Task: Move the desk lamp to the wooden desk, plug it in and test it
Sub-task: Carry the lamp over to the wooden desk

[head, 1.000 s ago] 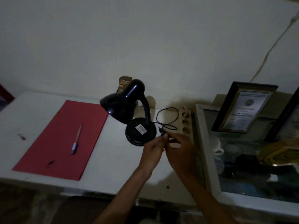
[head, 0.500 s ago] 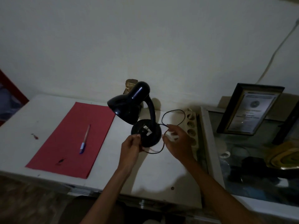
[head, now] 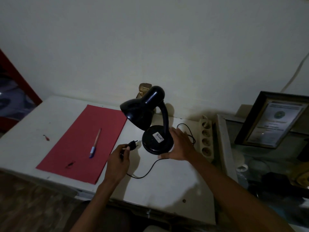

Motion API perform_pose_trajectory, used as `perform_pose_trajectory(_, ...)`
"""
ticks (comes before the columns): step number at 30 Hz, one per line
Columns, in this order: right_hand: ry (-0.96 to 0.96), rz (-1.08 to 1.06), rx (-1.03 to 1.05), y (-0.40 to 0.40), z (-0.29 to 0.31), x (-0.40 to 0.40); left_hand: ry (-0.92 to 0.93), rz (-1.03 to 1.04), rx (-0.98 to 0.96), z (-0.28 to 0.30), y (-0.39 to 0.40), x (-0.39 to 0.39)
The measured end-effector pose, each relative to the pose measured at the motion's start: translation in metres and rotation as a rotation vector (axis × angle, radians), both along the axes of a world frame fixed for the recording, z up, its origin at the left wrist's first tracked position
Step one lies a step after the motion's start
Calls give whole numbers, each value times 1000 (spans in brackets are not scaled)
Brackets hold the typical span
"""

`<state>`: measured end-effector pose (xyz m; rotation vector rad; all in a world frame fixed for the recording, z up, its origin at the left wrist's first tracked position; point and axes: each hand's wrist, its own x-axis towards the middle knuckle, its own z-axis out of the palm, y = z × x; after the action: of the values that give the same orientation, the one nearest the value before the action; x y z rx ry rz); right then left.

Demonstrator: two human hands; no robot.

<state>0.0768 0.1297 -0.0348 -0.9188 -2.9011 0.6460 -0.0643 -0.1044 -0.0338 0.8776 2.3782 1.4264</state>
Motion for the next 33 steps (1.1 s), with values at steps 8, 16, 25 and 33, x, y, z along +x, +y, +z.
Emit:
perform_pose_trajectory(8,121,-102,-46,-22,-5,-17,-10,-8,23,-6,8,1)
perform_pose_trajectory(16,230,-304,-52,-44,-14,-32,-27,-9,8,-7,18,-2)
perform_pose_trajectory(25,266,-441,-178,-62,-14,-46,-48,-24,14,-6,28,-5)
perform_pose_trajectory(33,338,-542,-97,-73,-13,-56,-45,-29,20,-7,26,-2)
